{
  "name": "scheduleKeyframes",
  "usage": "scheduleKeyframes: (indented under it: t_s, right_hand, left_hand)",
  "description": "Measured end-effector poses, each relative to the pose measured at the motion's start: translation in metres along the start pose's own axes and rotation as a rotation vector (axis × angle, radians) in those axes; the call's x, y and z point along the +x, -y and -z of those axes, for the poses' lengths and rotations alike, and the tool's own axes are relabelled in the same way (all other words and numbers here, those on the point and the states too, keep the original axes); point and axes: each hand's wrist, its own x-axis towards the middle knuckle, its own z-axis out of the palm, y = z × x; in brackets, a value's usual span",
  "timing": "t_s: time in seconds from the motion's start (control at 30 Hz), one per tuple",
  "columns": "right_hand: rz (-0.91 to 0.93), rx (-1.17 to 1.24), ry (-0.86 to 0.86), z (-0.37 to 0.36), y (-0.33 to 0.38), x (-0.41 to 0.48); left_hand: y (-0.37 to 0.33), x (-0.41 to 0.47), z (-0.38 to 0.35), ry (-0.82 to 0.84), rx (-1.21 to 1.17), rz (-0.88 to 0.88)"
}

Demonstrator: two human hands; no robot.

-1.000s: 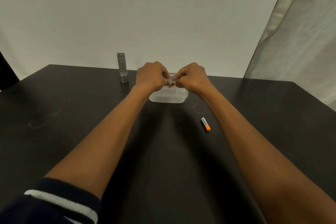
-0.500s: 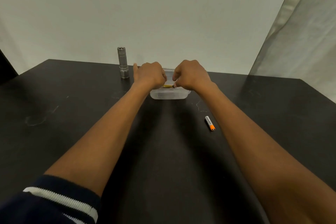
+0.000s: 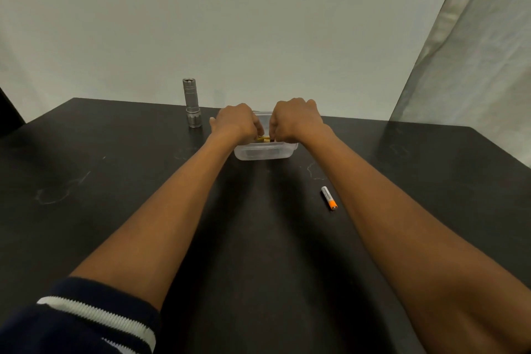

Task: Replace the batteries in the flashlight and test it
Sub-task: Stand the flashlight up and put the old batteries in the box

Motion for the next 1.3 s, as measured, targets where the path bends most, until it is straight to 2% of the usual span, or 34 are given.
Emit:
scheduleKeyframes:
  t_s: [0.43,0.6,0.77,0.97,1.07,1.17,1.3]
  right_hand:
    - [0.021,0.007,0.026,-0.001,0.002,0.004]
    - [0.000,0.027,-0.007,-0.002,0.003,0.002]
    - [0.002,0.180,-0.046,0.000,-0.001,0.000]
    - [-0.030,0.423,-0.087,0.026,-0.017,-0.022]
    - [-0.072,0.471,-0.096,0.039,-0.028,-0.041]
    - [-0.108,0.469,-0.033,0.051,-0.038,-0.063]
    - [-0.142,0.349,0.242,0.063,-0.047,-0.094]
  left_hand:
    - [0.000,0.003,0.001,0.062,-0.027,-0.110]
    - [0.004,0.000,0.002,-0.020,-0.132,-0.116]
    - [0.011,-0.001,0.002,-0.130,-0.183,-0.113]
    - [0.014,-0.008,0.008,-0.174,-0.238,-0.119]
    - [0.015,-0.014,0.011,-0.207,-0.250,-0.110]
    - [0.012,-0.025,0.014,-0.237,-0.264,-0.105]
    - [0.012,-0.039,0.014,-0.263,-0.289,-0.084]
